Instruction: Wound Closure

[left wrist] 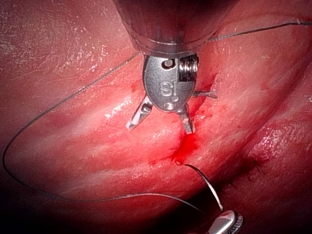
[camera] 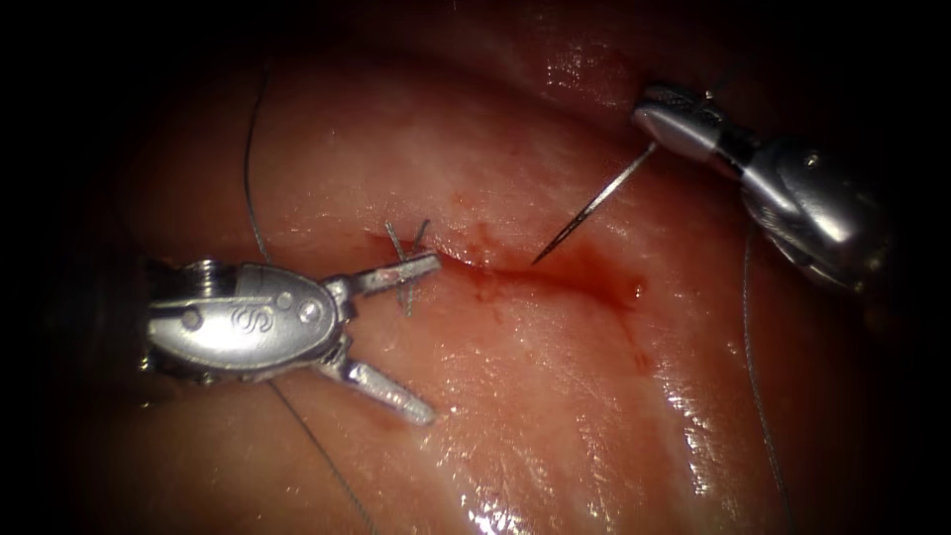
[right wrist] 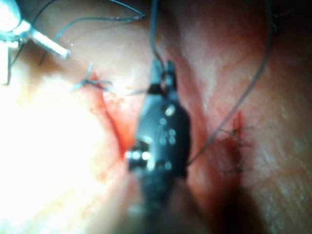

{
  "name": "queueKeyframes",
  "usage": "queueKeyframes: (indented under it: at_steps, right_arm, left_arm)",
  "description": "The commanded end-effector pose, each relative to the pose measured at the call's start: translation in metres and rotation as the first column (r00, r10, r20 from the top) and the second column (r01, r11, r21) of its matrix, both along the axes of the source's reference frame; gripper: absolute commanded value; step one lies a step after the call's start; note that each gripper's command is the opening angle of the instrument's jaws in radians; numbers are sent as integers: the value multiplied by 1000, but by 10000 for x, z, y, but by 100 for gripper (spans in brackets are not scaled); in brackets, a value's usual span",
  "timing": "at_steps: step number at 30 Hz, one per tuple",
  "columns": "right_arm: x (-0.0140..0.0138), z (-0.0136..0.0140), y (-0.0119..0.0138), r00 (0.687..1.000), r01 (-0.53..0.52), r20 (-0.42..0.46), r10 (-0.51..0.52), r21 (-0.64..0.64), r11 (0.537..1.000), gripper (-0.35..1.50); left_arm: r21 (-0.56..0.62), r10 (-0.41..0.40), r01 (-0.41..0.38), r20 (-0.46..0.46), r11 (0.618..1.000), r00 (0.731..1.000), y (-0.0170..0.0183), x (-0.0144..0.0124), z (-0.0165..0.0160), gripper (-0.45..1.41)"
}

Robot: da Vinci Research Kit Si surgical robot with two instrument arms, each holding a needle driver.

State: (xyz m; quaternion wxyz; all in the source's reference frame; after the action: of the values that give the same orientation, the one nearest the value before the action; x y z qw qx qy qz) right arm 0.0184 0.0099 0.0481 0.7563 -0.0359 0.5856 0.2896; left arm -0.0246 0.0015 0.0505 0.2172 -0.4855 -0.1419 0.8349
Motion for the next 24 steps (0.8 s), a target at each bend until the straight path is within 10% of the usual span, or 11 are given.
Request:
queueKeyframes:
  at_steps: [1,7,24]
  right_arm:
    - [9,6,3,999,39,20,-38,-24,999,-35]
    - [40,2,-10,977,203,122,-178,-241,949,-35]
    - [64,-7,-11,942,308,277,-190,-488,817,-35]
  left_arm:
    - [9,12,-12,-14,1000,1000,-8,-8,11,44]
    - [7,81,-81,-169,997,982,-18,-22,55,37]
    - [34,125,-120,-253,992,959,-33,-35,104,37]
